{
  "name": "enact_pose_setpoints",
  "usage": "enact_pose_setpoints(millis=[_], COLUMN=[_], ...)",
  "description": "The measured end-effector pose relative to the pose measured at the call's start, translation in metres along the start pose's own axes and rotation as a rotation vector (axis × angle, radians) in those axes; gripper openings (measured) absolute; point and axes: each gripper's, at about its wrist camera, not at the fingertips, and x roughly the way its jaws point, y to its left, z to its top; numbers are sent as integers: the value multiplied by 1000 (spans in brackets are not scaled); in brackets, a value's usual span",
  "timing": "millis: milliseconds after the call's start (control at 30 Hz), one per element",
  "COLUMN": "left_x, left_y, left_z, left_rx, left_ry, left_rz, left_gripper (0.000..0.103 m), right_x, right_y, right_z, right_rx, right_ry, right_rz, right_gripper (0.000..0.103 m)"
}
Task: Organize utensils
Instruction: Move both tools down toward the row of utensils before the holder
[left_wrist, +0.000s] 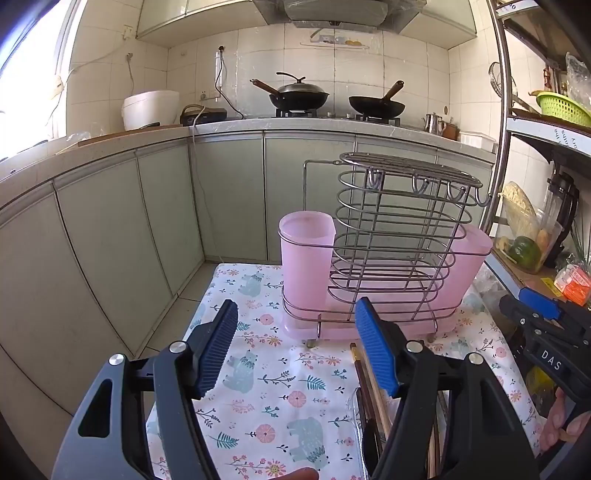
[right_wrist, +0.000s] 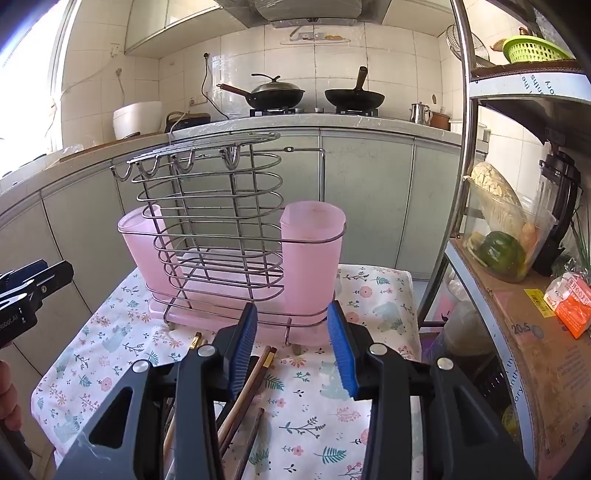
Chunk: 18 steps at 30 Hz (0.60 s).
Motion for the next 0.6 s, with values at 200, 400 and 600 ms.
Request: enact_pose_setpoints(millis=[200,400,600], left_x=[0,2,7], left_y=[0,-1,-1], left_z=[1,0,-2], left_rx=[5,9,14], left_ry=[5,16,36], left_rz=[-1,0,0], left_gripper=[67,67,67], right_x=[0,1,3], right_y=[0,0,-1], right_z=[0,-1,-3], right_rx=[0,1,2], right_ry=[-3,-1,10], right_rz=[-1,0,0], right_gripper=[39,39,39])
